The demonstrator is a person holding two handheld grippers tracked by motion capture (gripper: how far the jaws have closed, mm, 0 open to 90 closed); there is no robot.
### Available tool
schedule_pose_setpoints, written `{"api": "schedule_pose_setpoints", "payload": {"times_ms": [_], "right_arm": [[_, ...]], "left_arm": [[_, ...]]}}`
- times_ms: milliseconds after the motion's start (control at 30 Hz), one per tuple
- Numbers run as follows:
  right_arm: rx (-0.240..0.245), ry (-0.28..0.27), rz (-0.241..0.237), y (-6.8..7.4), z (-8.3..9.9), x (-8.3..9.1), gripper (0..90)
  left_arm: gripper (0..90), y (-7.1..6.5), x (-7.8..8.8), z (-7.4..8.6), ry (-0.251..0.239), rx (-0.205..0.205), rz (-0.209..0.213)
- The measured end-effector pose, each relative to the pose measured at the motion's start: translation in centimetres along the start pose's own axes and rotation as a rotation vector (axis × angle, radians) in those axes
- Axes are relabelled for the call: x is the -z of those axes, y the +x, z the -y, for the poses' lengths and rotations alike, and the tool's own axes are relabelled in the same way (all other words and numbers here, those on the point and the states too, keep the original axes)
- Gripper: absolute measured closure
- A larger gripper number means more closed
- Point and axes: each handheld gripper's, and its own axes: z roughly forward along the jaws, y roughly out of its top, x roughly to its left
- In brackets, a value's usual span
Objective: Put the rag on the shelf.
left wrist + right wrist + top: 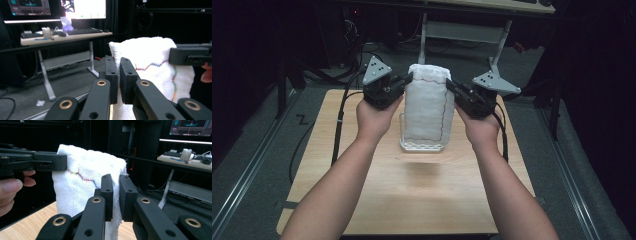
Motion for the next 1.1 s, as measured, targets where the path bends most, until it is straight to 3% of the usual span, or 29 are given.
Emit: {"api": "schedule_pose_setpoints", "payload": {"times_ms": [133, 267, 467, 667, 767, 967, 1000, 1100], "right_arm": [[-0.028, 0.028, -0.008, -0.7, 0.2, -1.4, 83.2], [-0.025, 0.045, 0.000, -1.1, 0.3, -2.6, 83.1], [-0.033, 0.072, 0.007, -2.3, 0.7, -4.5, 83.0], [-0.069, 0.076, 0.006, -3.5, 1.2, -6.2, 82.8], [-0.085, 0.081, 0.002, -4.0, 1.6, -6.9, 82.5], [-0.087, 0.120, 0.013, -4.8, 2.0, -8.5, 82.4], [-0.081, 0.131, 0.015, -4.9, 2.1, -8.8, 82.4], [-0.035, 0.167, 0.027, -5.0, 2.5, -9.7, 82.4]], "left_arm": [[86.3, 1.1, -1.0, 0.1, 0.018, 0.024, -0.012], [86.2, 2.1, -2.2, 0.8, 0.034, 0.046, -0.025], [86.2, 2.9, -3.8, 1.7, 0.041, 0.032, -0.049], [86.2, 3.4, -4.7, 1.5, 0.045, 0.020, -0.073], [86.2, 3.8, -5.8, 1.8, 0.087, -0.008, -0.103], [86.1, 4.5, -7.3, 2.3, 0.145, -0.010, -0.137], [86.1, 4.5, -7.3, 2.3, 0.145, -0.010, -0.137], [86.1, 5.0, -8.3, 3.4, 0.223, 0.012, -0.153]]}}
